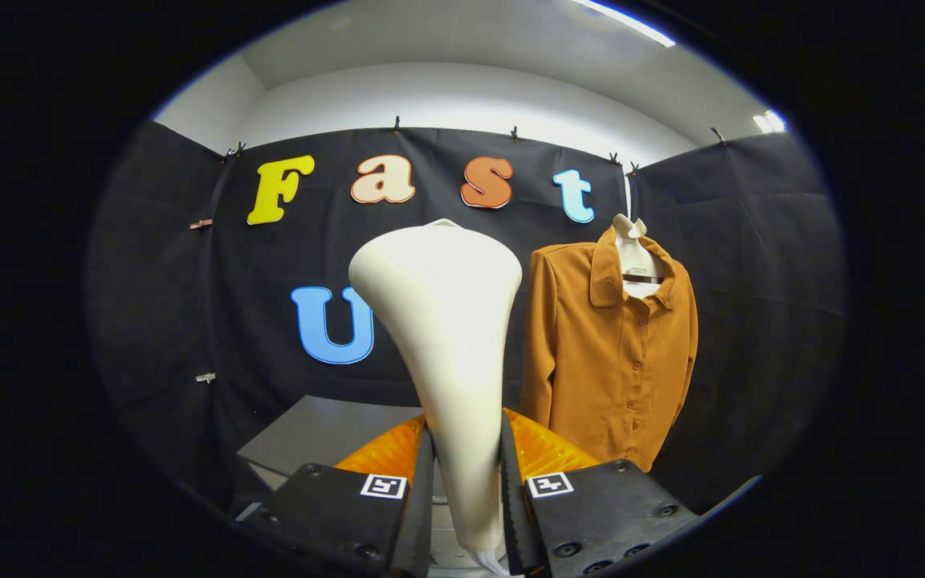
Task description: Iron the clothes twice with a garment steamer, once on the left side and once on the right side.
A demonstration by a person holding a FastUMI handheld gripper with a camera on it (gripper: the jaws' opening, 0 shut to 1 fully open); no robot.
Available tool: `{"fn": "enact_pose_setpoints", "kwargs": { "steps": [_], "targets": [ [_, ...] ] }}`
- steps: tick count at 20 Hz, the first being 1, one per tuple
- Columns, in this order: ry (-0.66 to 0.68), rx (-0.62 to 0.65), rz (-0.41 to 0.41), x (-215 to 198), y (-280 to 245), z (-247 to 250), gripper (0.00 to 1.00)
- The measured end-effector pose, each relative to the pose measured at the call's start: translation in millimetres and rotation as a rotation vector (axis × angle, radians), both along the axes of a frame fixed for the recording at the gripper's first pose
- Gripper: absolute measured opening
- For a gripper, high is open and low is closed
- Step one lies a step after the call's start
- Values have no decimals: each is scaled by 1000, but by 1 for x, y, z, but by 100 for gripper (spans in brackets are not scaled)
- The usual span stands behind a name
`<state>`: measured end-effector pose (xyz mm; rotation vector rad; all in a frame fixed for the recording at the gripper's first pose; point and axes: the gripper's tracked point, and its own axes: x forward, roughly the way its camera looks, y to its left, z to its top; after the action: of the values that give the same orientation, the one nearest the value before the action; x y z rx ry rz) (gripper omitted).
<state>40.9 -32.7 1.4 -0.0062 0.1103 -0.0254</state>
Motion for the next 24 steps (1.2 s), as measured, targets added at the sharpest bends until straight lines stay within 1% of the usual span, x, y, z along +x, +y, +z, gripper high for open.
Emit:
{"fn": "enact_pose_setpoints", "kwargs": {
  "steps": [10, 24],
  "targets": [
    [-18, -11, 2, -6, -1, 5, 40],
    [-11, -24, 24, 0, -9, 3, 40]
  ]
}}
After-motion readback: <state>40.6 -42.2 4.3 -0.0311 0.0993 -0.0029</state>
